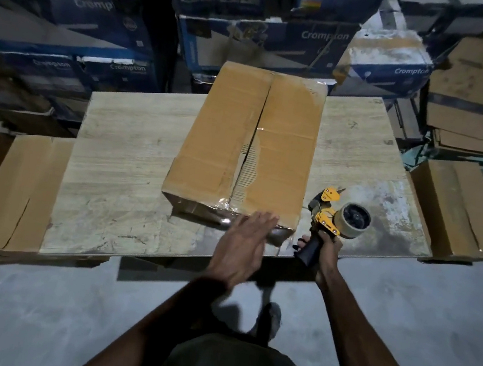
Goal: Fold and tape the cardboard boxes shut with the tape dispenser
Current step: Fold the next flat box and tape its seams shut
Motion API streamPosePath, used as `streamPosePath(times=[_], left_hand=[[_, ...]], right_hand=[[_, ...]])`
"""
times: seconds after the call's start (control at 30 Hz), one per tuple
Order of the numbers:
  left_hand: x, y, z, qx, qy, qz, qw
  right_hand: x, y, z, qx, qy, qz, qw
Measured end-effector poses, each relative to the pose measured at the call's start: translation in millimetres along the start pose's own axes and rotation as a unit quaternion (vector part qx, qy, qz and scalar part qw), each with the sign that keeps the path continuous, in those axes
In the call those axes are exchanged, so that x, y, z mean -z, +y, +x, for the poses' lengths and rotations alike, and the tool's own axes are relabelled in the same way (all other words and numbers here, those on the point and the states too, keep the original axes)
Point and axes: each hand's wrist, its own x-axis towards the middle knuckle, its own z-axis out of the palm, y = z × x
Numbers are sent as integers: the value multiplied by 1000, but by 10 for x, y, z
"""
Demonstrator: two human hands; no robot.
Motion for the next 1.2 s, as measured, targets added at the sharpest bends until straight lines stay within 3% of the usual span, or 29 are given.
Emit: streamPosePath(times=[0.1,0.23,0.3,0.4,0.47,0.7,0.97,1.2], left_hand=[[567,-476,-144,57,99,-52,992],[1317,-1403,-259,128,100,-12,987],[1571,-1849,-212,115,39,89,989],[1712,-2319,-70,30,-103,180,978],[1716,-2407,29,-27,-162,171,972],[1567,-2497,93,-96,-81,73,989],[1266,-2632,38,-102,-21,42,994],[1164,-2578,-22,-108,15,102,989]], right_hand=[[34,87,-234,72,75,-217,971],[42,-47,-827,298,186,-419,837],[24,-229,-997,411,128,-508,746],[-88,-551,-1099,481,-10,-652,587],[-236,-703,-1104,490,-58,-691,528],[-427,-785,-943,475,-66,-739,473],[-398,-639,-793,473,-56,-722,502],[-380,-703,-853,528,-76,-702,471]])
